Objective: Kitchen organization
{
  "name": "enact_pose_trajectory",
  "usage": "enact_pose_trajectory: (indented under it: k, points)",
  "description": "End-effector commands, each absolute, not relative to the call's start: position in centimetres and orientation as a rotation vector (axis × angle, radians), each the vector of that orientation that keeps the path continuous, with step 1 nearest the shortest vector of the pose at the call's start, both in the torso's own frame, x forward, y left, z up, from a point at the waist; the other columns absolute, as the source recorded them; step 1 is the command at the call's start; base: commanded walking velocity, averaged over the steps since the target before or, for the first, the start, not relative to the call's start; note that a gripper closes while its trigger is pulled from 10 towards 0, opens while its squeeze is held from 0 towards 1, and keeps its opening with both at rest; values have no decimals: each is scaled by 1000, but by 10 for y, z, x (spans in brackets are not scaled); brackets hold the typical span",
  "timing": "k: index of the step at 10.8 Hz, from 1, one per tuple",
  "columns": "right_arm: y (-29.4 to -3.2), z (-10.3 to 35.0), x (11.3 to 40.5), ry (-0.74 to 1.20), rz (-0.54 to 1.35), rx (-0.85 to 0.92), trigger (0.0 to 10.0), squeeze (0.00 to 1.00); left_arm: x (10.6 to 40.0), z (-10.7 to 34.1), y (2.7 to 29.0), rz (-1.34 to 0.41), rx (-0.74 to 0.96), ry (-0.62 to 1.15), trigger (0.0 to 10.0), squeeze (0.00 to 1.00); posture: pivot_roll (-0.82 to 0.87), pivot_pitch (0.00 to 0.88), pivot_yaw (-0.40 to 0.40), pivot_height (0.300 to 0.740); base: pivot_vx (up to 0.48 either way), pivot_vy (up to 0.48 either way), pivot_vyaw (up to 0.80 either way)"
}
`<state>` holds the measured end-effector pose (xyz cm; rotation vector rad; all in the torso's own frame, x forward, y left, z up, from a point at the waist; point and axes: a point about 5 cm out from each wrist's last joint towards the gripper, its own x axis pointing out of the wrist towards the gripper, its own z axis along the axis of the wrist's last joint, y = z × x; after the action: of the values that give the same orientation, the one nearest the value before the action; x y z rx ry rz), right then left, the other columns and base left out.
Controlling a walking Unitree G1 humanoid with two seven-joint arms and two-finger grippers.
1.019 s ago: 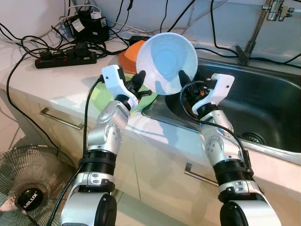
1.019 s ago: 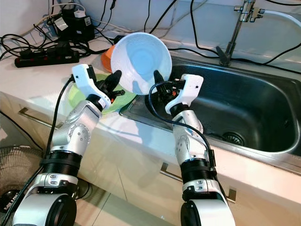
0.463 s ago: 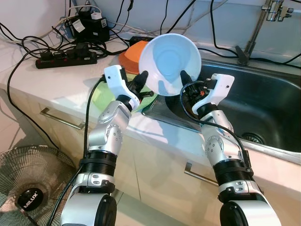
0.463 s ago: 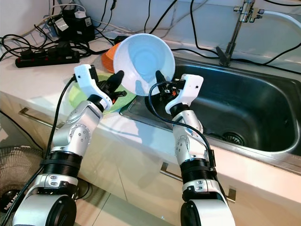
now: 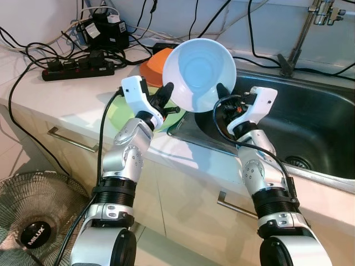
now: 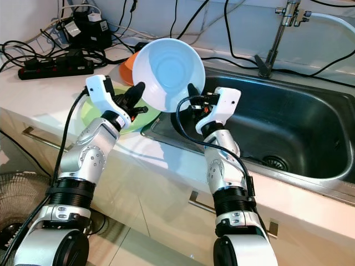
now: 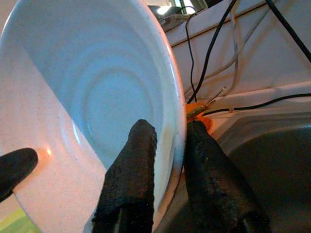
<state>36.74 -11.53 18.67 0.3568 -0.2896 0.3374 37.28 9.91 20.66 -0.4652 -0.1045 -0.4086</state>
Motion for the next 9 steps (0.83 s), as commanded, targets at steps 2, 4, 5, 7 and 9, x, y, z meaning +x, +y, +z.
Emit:
enact_pose_trajectory:
  k: [2, 4, 5, 7, 9]
  points:
    - [-110, 189, 367, -287, 361, 354, 0, 0, 370, 215, 95, -450, -437, -140, 10000, 0, 155, 2, 71, 740, 0, 0, 0]
    - [-110, 189, 367, -286, 361, 352, 0, 0, 370, 215, 94, -452, -416, -143, 10000, 0, 155, 5, 72, 740, 0, 0, 0]
    - [-110, 188, 366, -285, 362, 349, 0, 0, 370, 214, 93, -454, -415, -143, 10000, 0, 152, 2, 73, 740, 0, 0, 0]
    - [-111, 187, 365, -286, 359, 345, 0, 0, 368, 213, 90, -468, -403, -146, 10000, 1000, 147, 0, 77, 740, 0, 0, 0]
    - [-113, 189, 367, -294, 344, 342, 0, 0, 367, 211, 90, -475, -396, -148, 10000, 1000, 144, 0, 76, 740, 0, 0, 0]
